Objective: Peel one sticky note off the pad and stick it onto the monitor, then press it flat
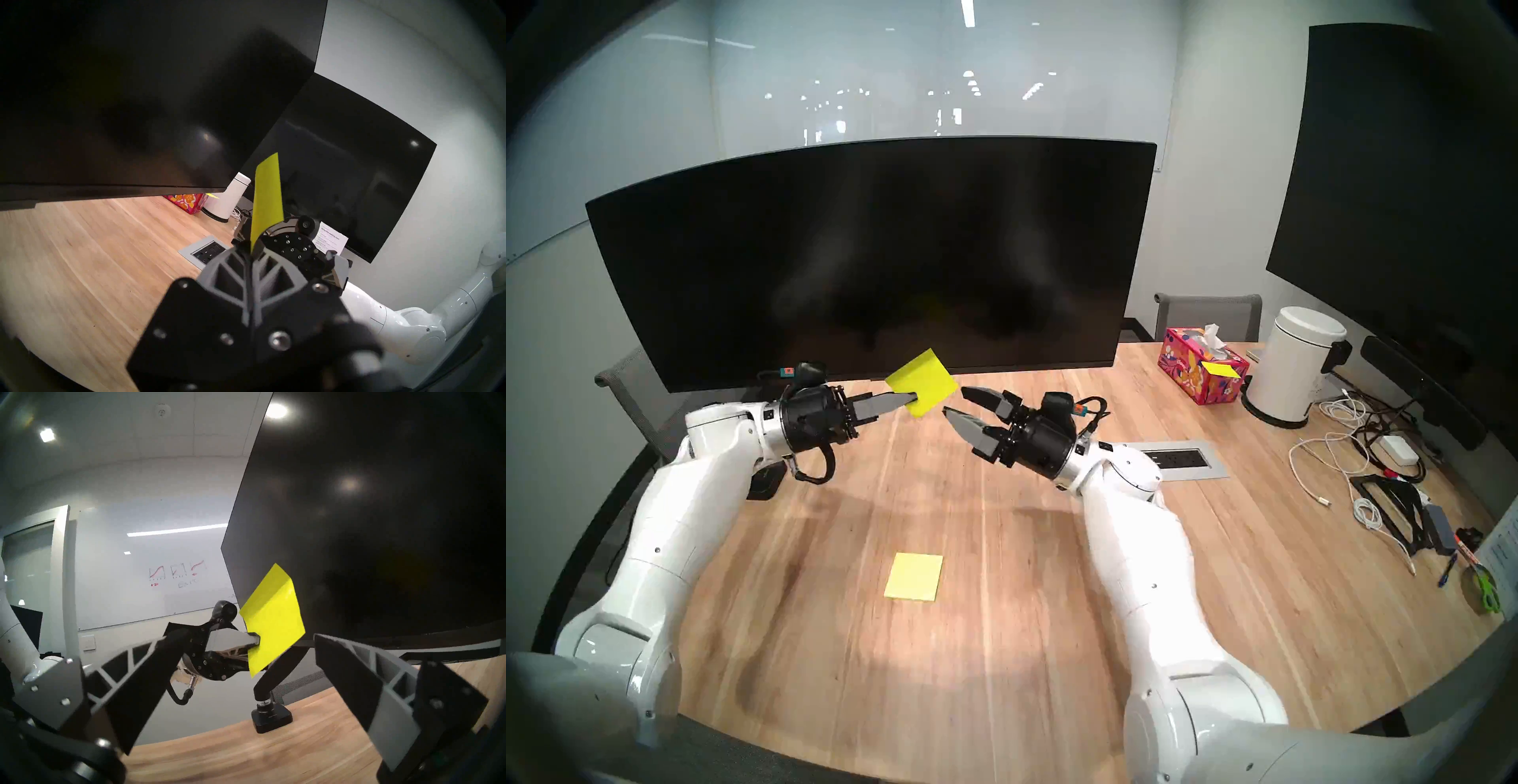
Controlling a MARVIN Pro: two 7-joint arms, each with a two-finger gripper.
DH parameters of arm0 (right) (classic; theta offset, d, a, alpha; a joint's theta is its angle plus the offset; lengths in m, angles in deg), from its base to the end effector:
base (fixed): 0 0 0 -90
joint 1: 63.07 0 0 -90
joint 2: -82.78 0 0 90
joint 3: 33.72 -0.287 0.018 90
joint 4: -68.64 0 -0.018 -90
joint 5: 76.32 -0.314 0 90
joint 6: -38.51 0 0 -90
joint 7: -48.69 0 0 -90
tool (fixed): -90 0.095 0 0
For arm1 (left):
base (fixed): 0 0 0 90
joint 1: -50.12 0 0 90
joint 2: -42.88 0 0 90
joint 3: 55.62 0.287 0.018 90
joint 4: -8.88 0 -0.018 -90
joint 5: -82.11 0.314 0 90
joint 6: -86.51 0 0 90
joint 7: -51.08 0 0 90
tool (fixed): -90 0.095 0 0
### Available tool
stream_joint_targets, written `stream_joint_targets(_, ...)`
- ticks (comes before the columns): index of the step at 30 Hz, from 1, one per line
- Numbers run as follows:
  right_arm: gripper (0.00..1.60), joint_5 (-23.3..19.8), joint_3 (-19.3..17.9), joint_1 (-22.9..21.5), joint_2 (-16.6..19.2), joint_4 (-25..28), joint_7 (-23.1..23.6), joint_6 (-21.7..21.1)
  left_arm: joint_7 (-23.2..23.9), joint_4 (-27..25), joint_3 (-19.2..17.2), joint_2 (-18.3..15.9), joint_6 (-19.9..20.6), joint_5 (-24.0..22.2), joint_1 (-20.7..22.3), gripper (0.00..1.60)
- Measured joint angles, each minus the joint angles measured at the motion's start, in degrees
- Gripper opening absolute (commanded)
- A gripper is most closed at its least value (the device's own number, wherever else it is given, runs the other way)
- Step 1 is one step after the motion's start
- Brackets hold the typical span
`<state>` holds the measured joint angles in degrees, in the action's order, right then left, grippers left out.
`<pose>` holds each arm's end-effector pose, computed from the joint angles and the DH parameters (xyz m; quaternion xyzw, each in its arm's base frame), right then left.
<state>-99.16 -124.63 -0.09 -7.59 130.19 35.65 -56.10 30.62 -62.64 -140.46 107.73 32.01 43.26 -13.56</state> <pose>0.4830 0.0836 -0.2385 -0.4789 -0.2948 -0.6030 0.5658 0.4758 0.0569 -0.1951 0.6433 -0.2332 0.4635 0.5630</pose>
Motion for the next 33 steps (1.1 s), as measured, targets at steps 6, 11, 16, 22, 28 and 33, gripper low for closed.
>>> stream_joint_targets(6, 1.60, 0.9, 0.3, -0.2, 0.7, -0.1, -0.2, -0.9, 0.6, 0.1, 1.9, -1.7, -0.5, -0.9, 0.3, 0.00)
stream_joint_targets(11, 1.60, 1.3, 0.5, -0.4, 1.0, -0.2, -0.3, -1.3, 0.8, 0.1, 3.1, -2.9, -0.7, -2.0, 0.5, 0.00)
stream_joint_targets(16, 1.60, 1.3, 0.5, -0.5, 1.1, -0.3, -0.3, -1.6, 1.1, 0.0, 4.6, -4.2, -1.0, -3.0, 0.7, 0.00)
stream_joint_targets(22, 1.60, 1.3, 0.6, -0.6, 1.0, -0.5, -0.1, -1.6, 1.8, 0.1, 6.4, -5.5, -1.8, -4.1, 0.8, 0.00)
stream_joint_targets(28, 1.54, 1.3, 0.7, -0.8, 1.0, -0.7, 0.0, -1.3, 2.7, 0.4, 7.9, -5.9, -2.6, -4.8, 0.9, 0.00)
stream_joint_targets(33, 0.79, 1.4, 1.0, -0.9, 0.9, -0.9, 0.2, -1.0, 3.5, 0.6, 9.3, -5.7, -3.4, -5.6, 1.0, 0.00)
